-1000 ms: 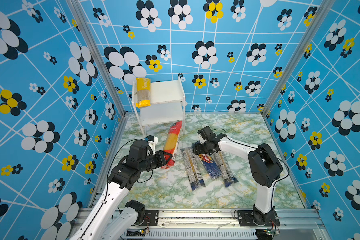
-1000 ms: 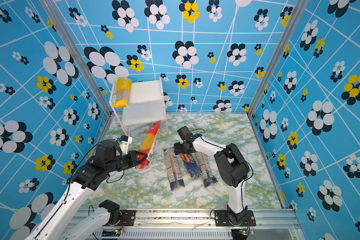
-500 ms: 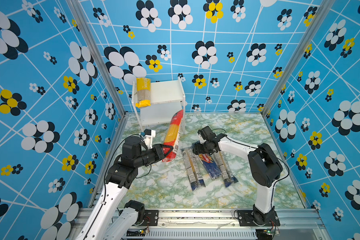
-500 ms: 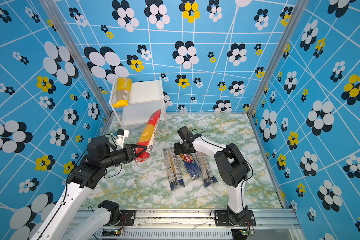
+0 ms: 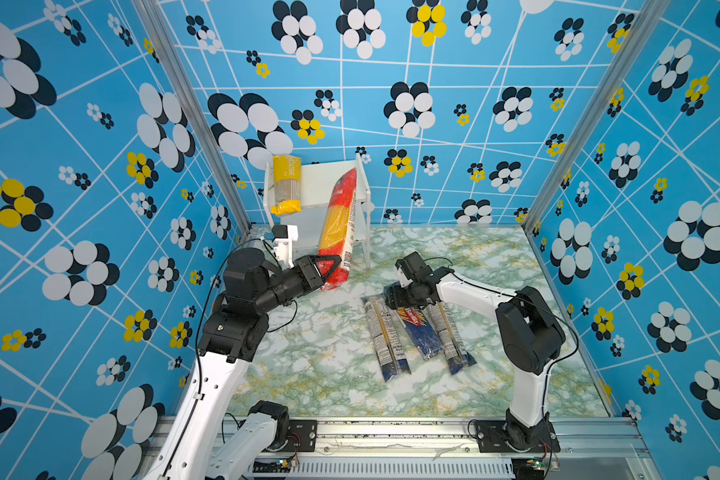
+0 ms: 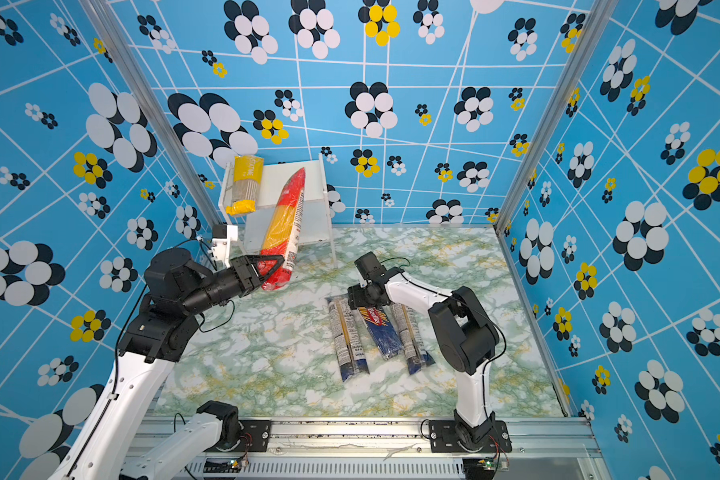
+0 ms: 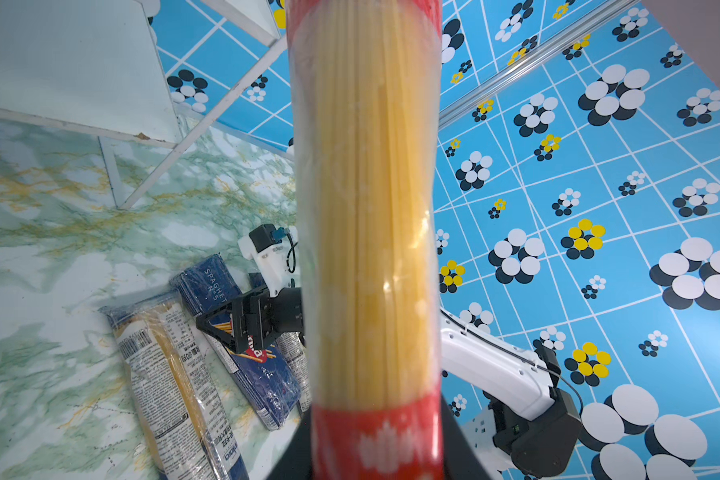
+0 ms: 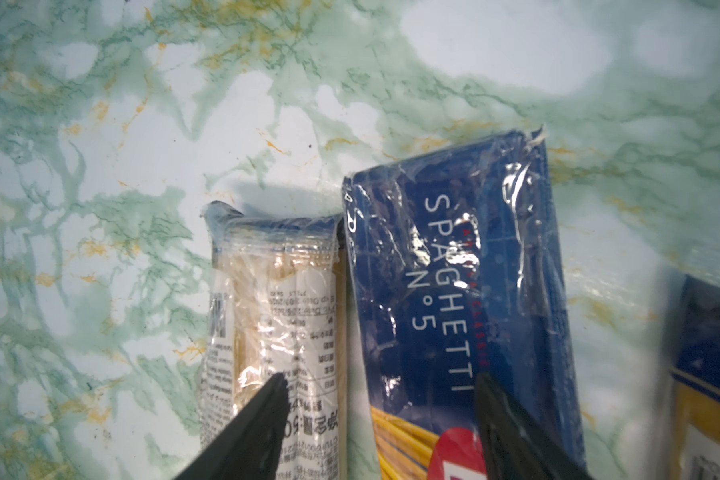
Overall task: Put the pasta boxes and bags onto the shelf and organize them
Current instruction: 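Carry the red bag with the left gripper over the shelf's top tier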
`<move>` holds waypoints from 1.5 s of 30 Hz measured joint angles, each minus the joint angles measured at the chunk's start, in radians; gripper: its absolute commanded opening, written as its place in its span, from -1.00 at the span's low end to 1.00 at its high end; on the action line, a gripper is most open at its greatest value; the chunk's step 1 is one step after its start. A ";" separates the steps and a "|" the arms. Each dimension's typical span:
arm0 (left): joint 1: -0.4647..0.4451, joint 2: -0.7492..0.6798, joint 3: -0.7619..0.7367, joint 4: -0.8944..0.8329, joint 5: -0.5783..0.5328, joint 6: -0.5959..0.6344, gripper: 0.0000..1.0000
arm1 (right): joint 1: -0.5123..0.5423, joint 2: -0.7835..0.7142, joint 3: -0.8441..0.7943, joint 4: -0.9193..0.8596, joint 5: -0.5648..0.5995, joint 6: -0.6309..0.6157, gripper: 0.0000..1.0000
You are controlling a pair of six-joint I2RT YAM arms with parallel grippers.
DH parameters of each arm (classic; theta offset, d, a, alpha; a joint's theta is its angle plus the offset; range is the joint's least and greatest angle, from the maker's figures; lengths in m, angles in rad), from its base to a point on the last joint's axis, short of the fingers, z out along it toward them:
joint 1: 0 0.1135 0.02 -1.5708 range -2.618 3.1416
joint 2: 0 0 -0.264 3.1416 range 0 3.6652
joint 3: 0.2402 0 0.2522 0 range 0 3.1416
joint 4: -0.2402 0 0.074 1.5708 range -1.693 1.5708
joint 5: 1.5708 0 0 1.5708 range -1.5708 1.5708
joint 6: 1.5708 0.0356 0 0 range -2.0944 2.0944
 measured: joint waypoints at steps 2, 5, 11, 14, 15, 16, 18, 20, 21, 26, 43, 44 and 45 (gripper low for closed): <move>0.000 0.023 0.040 -0.001 -0.032 0.010 -1.00 | 0.000 0.000 0.000 0.000 0.000 0.000 0.47; 0.000 0.063 0.116 -0.013 -0.084 0.038 -1.00 | 0.000 0.000 -0.001 0.000 0.000 0.000 0.47; 0.000 0.169 0.299 -0.027 -0.175 0.124 -1.00 | 0.000 -0.002 -0.010 0.011 0.000 0.000 0.46; 0.001 0.220 0.367 -0.024 -0.222 0.159 -1.00 | 0.000 -0.006 -0.018 0.020 0.000 0.000 0.46; 0.001 0.238 0.385 -0.023 -0.238 0.169 -1.00 | 0.000 -0.008 -0.022 0.024 0.000 0.000 0.46; 0.002 0.259 0.402 -0.021 -0.256 0.182 -1.00 | -0.001 -0.010 -0.026 0.027 0.000 0.000 0.47; 0.002 0.301 0.439 -0.024 -0.289 0.202 -1.00 | -0.002 -0.013 -0.030 0.031 0.001 0.000 0.46; 0.002 0.357 0.489 -0.035 -0.326 0.227 -1.00 | -0.003 -0.014 -0.034 0.034 0.004 -0.001 0.47; 0.002 0.383 0.512 -0.040 -0.341 0.237 -1.00 | -0.003 -0.016 -0.038 0.036 0.005 -0.001 0.46; 0.002 0.504 0.624 -0.087 -0.400 0.282 -1.00 | -0.006 -0.029 -0.060 0.051 0.011 -0.001 0.46; 0.001 0.627 0.681 -0.189 -0.546 0.366 -1.00 | -0.009 -0.030 -0.068 0.061 0.011 -0.001 0.46; 0.000 0.631 0.682 -0.192 -0.552 0.370 -1.00 | -0.009 -0.030 -0.068 0.061 0.011 -0.001 0.47; -0.001 0.636 0.684 -0.195 -0.559 0.373 -1.00 | -0.009 -0.030 -0.068 0.061 0.011 -0.001 0.47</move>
